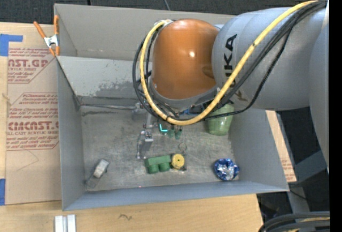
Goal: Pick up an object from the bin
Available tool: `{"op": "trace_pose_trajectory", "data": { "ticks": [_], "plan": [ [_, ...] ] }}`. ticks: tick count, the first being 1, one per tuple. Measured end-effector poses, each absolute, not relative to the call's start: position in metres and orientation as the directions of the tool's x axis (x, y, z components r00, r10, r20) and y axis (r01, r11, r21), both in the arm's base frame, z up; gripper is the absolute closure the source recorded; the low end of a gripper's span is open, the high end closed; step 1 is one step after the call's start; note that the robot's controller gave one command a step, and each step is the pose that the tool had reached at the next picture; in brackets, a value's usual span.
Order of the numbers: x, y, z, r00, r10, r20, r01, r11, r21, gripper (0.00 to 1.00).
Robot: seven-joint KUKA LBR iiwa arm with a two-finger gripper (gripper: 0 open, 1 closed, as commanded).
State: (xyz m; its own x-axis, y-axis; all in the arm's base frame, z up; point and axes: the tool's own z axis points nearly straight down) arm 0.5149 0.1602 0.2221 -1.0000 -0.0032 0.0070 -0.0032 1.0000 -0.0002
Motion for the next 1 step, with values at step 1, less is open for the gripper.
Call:
{"op": "trace_pose_trajectory", "data": {
  "ticks": [1],
  "plan": [
    [0.5245, 0.0870, 0.1320, -0.976, -0.217, 0.005, -0.217, 0.976, 0.000, 0.00]
  ]
}}
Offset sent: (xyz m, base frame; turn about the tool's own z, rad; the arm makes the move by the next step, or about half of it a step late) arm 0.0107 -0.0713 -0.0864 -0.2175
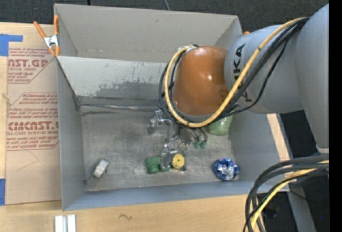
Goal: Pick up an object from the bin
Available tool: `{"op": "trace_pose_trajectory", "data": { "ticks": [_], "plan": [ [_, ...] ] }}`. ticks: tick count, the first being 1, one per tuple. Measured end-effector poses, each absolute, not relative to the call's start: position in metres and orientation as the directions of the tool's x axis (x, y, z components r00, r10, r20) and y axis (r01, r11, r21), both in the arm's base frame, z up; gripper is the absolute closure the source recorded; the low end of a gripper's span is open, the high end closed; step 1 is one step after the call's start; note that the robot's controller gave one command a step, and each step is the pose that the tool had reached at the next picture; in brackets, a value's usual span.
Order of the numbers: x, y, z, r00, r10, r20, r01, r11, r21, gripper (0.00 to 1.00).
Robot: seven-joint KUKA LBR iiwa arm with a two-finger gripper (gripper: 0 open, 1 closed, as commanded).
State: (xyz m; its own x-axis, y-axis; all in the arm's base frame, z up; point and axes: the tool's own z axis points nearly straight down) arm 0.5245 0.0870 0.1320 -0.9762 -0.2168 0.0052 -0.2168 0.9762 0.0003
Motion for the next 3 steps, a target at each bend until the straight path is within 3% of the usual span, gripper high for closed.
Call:
{"op": "trace_pose_trajectory", "data": {
  "ticks": [1, 2, 3],
  "plan": [
    [0.513, 0.057, 0.071, -0.915, -0.403, -0.006, -0.403, 0.915, 0.000, 0.00],
    [0.512, 0.056, 0.073, -0.915, -0.402, 0.001, -0.402, 0.915, 0.001, 1.00],
    [0.509, 0.048, 0.231, -0.816, -0.578, -0.007, -0.578, 0.816, -0.003, 1.00]
  ]
}}
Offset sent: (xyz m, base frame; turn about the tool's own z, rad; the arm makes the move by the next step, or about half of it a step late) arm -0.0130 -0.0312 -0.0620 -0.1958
